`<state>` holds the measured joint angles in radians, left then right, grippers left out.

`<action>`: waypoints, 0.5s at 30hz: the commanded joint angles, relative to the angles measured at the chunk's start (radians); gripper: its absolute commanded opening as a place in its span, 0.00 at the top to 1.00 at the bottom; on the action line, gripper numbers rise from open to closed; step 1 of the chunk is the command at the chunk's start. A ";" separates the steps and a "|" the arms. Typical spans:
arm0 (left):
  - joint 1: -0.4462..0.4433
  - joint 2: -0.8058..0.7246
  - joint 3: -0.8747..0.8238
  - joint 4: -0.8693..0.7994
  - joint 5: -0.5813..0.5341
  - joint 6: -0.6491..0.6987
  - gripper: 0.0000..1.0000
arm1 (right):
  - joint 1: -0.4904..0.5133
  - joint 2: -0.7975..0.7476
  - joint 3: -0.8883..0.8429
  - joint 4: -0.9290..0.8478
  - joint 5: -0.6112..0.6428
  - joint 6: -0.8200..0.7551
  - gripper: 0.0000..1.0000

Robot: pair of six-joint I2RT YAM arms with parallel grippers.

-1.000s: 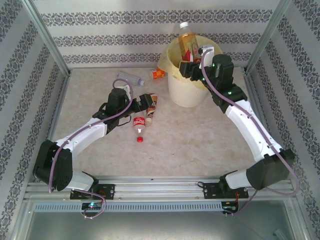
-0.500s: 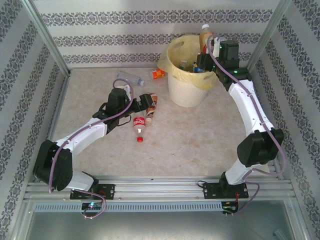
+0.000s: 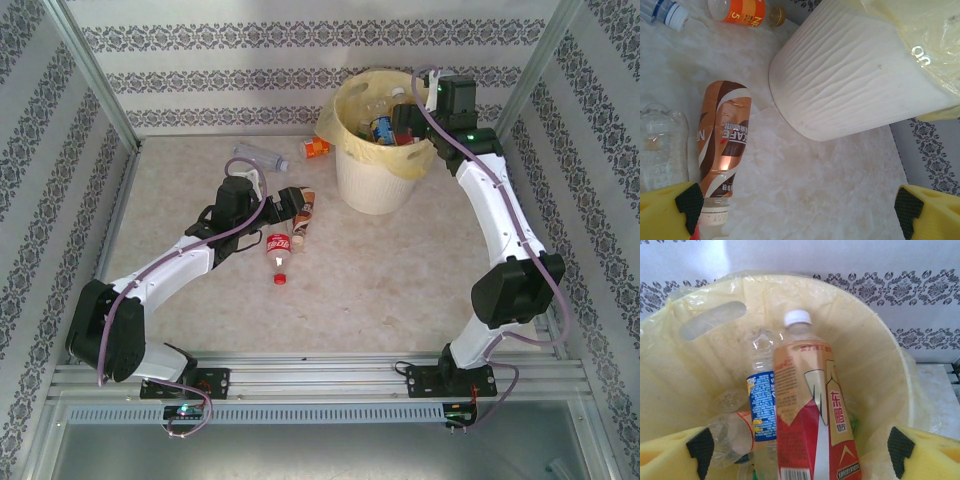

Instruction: Put the plastic bottles in the bin

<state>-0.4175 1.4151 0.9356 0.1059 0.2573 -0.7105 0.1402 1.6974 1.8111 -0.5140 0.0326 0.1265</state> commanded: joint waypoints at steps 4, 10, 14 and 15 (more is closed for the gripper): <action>-0.005 0.027 0.050 -0.015 -0.010 0.012 0.00 | 0.035 0.004 0.049 -0.018 -0.004 -0.005 0.08; -0.017 0.069 0.098 -0.074 -0.011 0.030 0.00 | 0.072 -0.050 -0.002 0.035 -0.023 -0.007 0.02; -0.048 0.135 0.178 -0.172 -0.057 0.064 0.00 | 0.094 -0.139 -0.089 0.098 -0.057 0.030 0.02; -0.058 0.159 0.203 -0.201 -0.075 0.078 0.00 | 0.100 -0.166 -0.117 0.116 -0.068 0.044 0.02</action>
<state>-0.4465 1.5299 1.0740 0.0044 0.2314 -0.6861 0.2276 1.6264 1.7397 -0.4736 0.0055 0.1333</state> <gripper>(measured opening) 0.996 0.980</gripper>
